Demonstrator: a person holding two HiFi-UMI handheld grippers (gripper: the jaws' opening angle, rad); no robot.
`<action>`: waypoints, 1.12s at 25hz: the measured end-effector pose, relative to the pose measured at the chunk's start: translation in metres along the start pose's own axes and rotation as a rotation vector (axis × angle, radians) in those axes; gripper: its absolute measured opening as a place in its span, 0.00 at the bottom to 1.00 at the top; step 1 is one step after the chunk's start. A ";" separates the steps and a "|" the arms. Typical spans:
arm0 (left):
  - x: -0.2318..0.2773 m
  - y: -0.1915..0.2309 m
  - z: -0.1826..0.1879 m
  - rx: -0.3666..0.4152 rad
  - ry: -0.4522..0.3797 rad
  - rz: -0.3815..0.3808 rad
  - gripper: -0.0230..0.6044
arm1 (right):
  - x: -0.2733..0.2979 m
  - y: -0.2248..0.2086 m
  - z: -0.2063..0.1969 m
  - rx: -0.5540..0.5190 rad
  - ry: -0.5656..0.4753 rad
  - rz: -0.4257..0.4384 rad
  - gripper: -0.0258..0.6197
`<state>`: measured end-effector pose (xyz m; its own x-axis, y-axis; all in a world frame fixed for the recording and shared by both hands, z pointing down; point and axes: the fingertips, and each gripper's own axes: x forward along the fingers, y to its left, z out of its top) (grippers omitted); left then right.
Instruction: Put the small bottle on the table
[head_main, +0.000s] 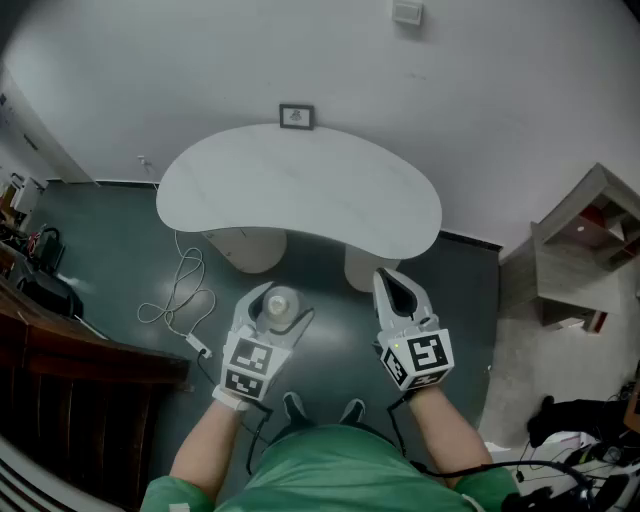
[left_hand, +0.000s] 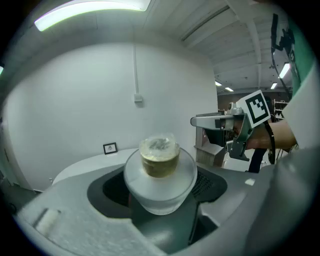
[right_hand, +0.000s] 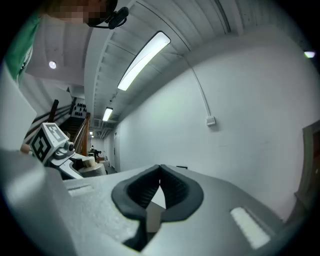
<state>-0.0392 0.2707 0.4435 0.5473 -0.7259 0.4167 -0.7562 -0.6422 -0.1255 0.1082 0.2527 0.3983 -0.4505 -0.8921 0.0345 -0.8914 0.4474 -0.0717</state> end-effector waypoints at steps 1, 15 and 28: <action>-0.006 0.005 -0.003 0.007 -0.001 0.001 0.59 | 0.003 0.008 0.000 -0.005 -0.001 -0.003 0.04; -0.085 0.090 -0.037 -0.009 -0.096 -0.058 0.59 | 0.045 0.107 0.007 -0.023 0.009 -0.082 0.04; -0.093 0.143 -0.060 -0.017 -0.104 -0.107 0.59 | 0.075 0.152 -0.001 -0.082 0.036 -0.132 0.04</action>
<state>-0.2201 0.2613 0.4406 0.6586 -0.6758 0.3310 -0.6972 -0.7135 -0.0697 -0.0616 0.2540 0.3909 -0.3293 -0.9413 0.0737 -0.9433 0.3314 0.0175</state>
